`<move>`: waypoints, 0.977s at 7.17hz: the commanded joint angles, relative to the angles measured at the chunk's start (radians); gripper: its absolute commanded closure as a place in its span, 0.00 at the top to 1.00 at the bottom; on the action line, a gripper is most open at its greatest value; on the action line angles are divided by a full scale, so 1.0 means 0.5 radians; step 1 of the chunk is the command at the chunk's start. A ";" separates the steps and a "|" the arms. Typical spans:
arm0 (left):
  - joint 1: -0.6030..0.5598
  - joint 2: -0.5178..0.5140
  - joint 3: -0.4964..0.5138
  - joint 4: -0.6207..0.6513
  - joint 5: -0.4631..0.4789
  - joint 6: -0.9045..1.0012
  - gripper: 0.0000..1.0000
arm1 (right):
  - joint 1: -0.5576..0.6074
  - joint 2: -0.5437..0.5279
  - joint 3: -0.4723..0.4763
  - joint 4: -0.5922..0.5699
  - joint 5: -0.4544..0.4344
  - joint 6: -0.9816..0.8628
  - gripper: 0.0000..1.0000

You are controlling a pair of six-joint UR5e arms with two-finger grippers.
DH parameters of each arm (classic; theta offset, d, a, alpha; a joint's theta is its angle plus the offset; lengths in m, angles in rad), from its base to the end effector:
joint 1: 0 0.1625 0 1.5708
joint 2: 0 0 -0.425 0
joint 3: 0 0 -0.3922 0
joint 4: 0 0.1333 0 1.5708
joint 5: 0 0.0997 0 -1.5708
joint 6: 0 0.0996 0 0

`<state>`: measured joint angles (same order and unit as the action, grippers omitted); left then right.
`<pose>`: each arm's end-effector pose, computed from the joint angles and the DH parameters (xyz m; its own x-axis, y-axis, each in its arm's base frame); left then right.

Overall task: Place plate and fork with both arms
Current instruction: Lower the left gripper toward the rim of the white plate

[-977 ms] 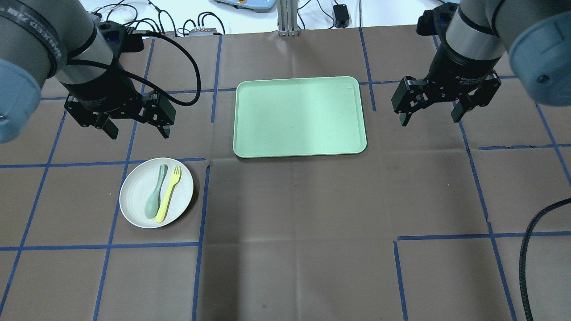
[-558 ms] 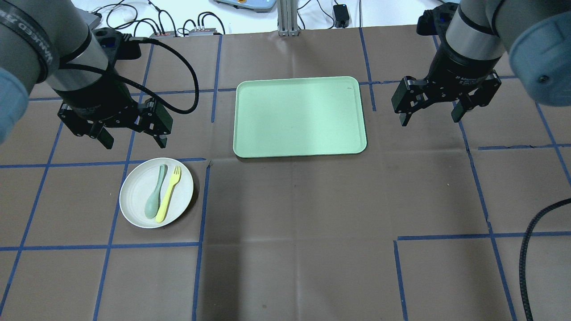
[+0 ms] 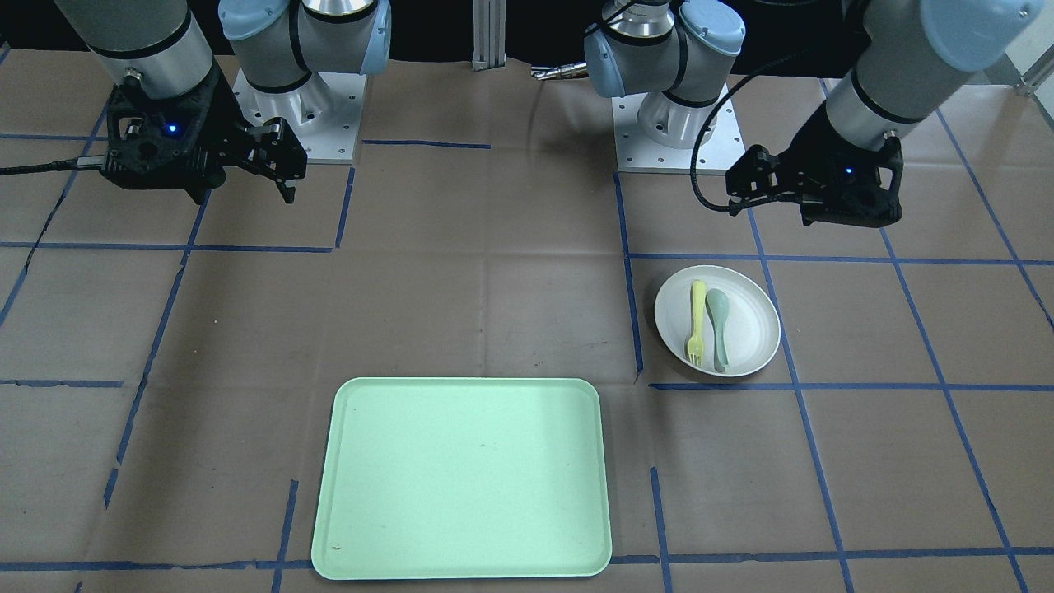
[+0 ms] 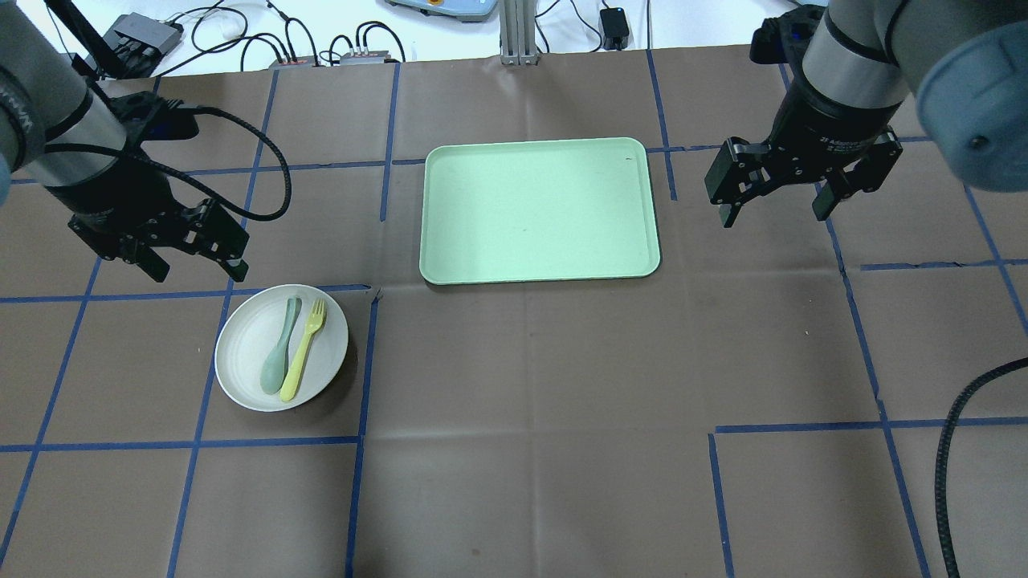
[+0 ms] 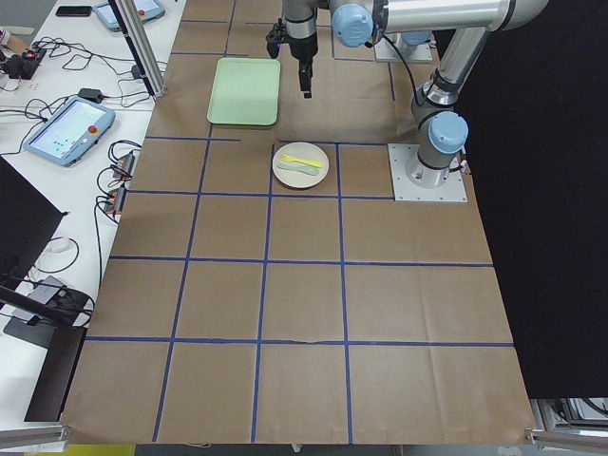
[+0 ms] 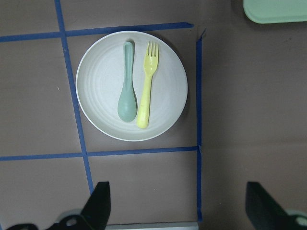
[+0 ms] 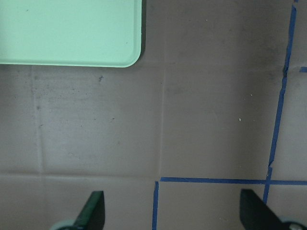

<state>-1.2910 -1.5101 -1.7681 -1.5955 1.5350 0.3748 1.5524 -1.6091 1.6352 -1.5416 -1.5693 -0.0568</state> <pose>-0.0086 -0.4657 0.4190 -0.9921 0.0853 0.0917 0.0974 0.9858 0.1365 0.1248 -0.4722 0.4720 -0.9993 -0.0382 -0.0046 -0.0384 0.9977 0.0551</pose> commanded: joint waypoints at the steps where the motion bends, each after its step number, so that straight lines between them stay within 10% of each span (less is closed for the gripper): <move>1: 0.219 -0.017 -0.227 0.250 -0.060 0.274 1.00 | 0.000 0.000 0.000 0.000 0.000 0.000 1.00; 7: 0.434 -0.584 -0.354 0.864 -0.161 0.544 1.00 | 0.000 0.000 0.003 0.000 0.000 0.000 1.00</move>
<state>-1.0945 -1.7382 -1.9411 -1.2334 1.4611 0.5922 1.5524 -1.6089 1.6356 -1.5416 -1.5693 -0.0567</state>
